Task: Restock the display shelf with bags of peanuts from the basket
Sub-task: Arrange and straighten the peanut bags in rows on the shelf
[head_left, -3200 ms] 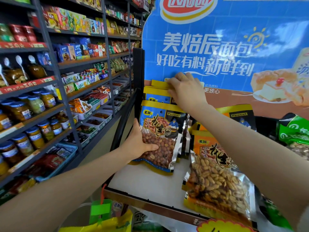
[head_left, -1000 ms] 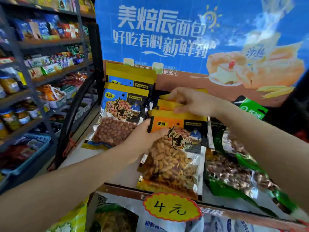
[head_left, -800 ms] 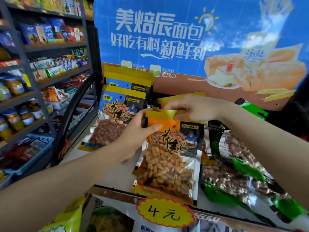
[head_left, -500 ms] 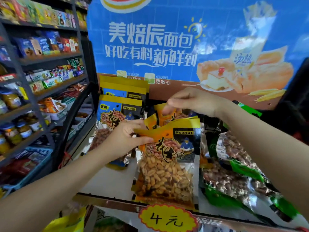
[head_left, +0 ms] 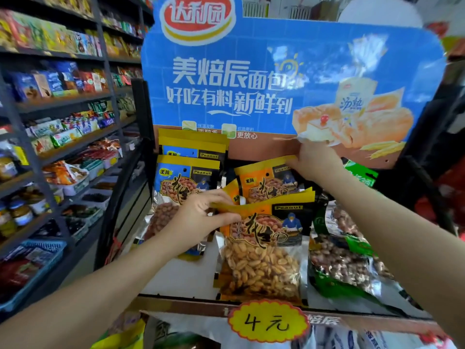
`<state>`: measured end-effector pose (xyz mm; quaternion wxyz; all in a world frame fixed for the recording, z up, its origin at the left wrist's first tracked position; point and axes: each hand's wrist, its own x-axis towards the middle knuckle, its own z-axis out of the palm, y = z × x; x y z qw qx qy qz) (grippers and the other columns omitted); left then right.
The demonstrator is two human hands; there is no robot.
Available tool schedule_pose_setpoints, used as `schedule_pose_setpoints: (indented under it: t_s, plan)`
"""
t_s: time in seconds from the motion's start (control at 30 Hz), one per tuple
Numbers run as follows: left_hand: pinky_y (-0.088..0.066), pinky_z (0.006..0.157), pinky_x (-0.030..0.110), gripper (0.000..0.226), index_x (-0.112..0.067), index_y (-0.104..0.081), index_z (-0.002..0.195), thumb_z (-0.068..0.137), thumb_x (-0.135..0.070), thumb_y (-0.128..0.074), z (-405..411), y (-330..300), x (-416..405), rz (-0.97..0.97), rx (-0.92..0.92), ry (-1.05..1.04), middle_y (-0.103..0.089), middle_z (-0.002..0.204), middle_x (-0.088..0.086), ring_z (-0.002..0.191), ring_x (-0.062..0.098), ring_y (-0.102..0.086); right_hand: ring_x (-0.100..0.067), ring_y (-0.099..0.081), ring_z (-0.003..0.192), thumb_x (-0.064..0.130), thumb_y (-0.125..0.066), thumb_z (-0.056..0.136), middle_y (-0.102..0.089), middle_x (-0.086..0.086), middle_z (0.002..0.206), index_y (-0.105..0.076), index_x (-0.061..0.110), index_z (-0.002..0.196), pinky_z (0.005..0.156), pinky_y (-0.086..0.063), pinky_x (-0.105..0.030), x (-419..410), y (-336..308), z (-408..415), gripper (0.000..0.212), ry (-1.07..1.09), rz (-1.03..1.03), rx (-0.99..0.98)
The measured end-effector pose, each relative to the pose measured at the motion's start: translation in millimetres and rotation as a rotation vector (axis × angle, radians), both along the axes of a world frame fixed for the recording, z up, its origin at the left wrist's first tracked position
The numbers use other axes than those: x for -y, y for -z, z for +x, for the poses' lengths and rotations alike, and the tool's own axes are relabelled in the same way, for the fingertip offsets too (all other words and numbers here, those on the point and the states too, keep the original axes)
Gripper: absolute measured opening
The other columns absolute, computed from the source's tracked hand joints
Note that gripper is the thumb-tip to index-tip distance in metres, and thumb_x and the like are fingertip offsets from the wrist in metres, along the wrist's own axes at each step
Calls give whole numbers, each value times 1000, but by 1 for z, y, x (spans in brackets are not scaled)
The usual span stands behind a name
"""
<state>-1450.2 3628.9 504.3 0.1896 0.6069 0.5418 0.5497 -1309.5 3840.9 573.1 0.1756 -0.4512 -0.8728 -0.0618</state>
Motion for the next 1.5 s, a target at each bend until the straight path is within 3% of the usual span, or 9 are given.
schedule_pose_setpoints:
  t_s: [0.3, 0.4, 0.5, 0.63, 0.77, 0.97, 1.07, 1.23, 1.5]
  plan:
    - [-55, 78, 23, 35, -22, -62, 106, 78, -1, -67, -1, 12, -12, -25, 304, -39, -61, 99, -26, 87, -2, -62, 2, -59, 62, 9, -56, 89, -63, 15, 77, -67, 22, 69, 57, -51, -11, 23, -12, 37, 26, -649, -1171, -653]
    - [-46, 97, 32, 35, -36, -66, 89, 76, -4, -69, 5, 12, -18, 47, 266, -137, -40, 129, -23, 120, -1, -46, -14, -64, 99, 30, -81, 64, -67, 0, 107, -71, 19, 100, 89, -52, -28, 23, -12, 42, 38, -804, -1258, -403]
    - [-43, 95, 27, 37, -32, -54, 93, 76, -2, -70, 7, 7, -26, 87, 243, -179, -30, 141, -15, 130, 9, -38, -18, -66, 96, 15, -72, 73, -71, -3, 102, -70, 14, 103, 78, -58, -28, 19, -11, 41, 30, -833, -1306, -280]
    - [-21, 113, 32, 93, -43, -14, 134, 67, -28, -78, -2, -15, -33, 127, -382, -265, -26, 145, -10, 137, 7, -22, -12, -68, 75, 24, -78, 66, -70, -6, 85, -64, -2, 103, 75, -56, -24, 15, -14, 32, 47, -868, -1289, -117]
    - [-21, 111, 49, 57, -27, -50, 116, 68, -53, -66, -9, -29, -41, 388, -1089, -353, -70, 103, -1, 123, 16, -41, -8, -67, 69, 11, -58, 81, -71, 2, 75, -73, 13, 85, 73, -54, -22, 9, -15, 19, 16, -907, -1293, 30]
    - [-57, 61, 31, 29, -13, -46, 97, 81, -31, -62, -7, -16, -36, 430, -1339, -289, -71, 75, 6, 69, 22, -68, -14, -63, 91, 22, -49, 95, -66, 15, 94, -66, 17, 101, 78, -51, -28, -14, -30, 2, 20, -848, -697, -129]
    - [-54, 60, 30, 19, -14, -46, 99, 88, -30, -50, -8, -14, -35, 414, -1340, -315, -69, 74, 5, 67, 21, -66, -18, -57, 111, 17, -51, 94, -64, 3, 117, -62, 15, 116, 97, -41, -31, -24, -20, -24, 25, -890, -210, 111]
    - [-52, 53, 31, 29, -13, -47, 104, 79, -12, -63, -12, -9, -30, 472, -1383, -332, -68, 72, 8, 64, 24, -65, -22, -41, 133, 16, -48, 95, -43, -6, 146, -39, 13, 139, 107, -34, -34, -16, 11, -68, 46, -897, -91, 478]
    - [-50, 46, 35, 31, -14, -47, 106, 80, -13, -63, -15, -12, -30, 493, -1332, -304, -66, 70, 8, 60, 25, -64, -25, -60, 94, 11, -51, 89, -64, -1, 103, -47, 30, 128, 55, -44, -33, -17, 31, -76, 43, -749, 321, 675]
